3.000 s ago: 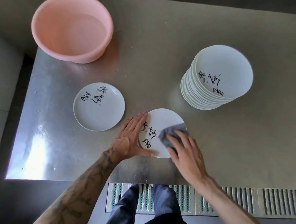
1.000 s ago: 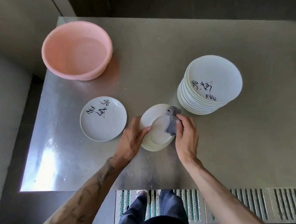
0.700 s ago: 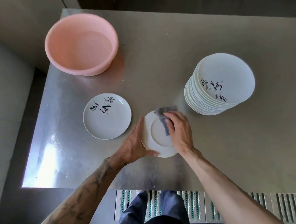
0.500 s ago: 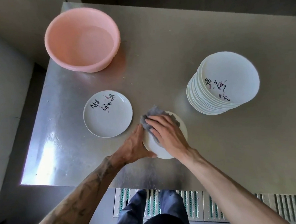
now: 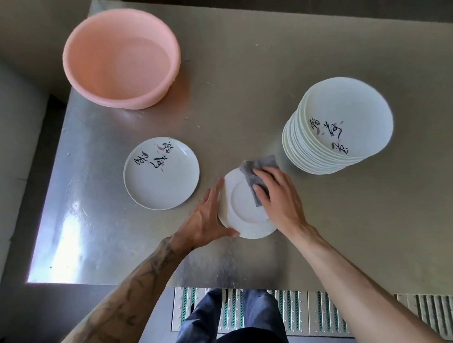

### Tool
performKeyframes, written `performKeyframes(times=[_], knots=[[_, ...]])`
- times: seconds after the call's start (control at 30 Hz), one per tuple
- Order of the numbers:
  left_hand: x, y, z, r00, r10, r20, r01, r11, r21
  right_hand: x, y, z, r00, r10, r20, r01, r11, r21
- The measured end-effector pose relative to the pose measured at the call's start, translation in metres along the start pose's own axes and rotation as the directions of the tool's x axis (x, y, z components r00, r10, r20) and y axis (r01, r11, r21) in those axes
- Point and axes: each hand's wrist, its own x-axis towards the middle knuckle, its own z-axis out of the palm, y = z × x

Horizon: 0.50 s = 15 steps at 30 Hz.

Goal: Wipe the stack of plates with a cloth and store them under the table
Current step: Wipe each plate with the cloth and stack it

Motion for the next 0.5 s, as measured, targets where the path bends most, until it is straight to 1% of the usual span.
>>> performKeyframes(times=[0.07,0.17,0.23,0.3,0.4,0.5], knots=[[0.000,0.002,0.001,1.000,0.006,-0.003,-0.006,1.000,0.001,-0.029,0.007,-0.002,0.995,0.090,-0.042,-0.088,0.995,0.048],[0.000,0.003,0.001,1.000,0.000,-0.013,0.000,1.000,0.020,-0.081,0.006,0.004,0.987,0.141,-0.082,-0.136,0.989,0.063],[0.000,0.003,0.001,1.000,-0.007,-0.012,0.007,1.000,0.020,-0.108,0.000,0.014,0.990,0.120,-0.080,-0.118,0.993,0.029],[0.000,0.003,-0.001,1.000,-0.012,-0.008,0.012,1.000,0.017,-0.117,-0.005,0.020,0.994,0.071,-0.087,-0.071,0.997,0.007],[-0.001,0.004,-0.003,1.000,0.006,0.004,-0.006,1.000,0.011,-0.103,0.002,0.017,0.995,0.015,-0.098,-0.018,0.999,-0.032],[-0.001,0.003,-0.002,1.000,0.029,0.001,-0.029,0.999,0.022,-0.088,0.019,0.006,0.994,0.020,-0.105,-0.022,0.999,-0.025]])
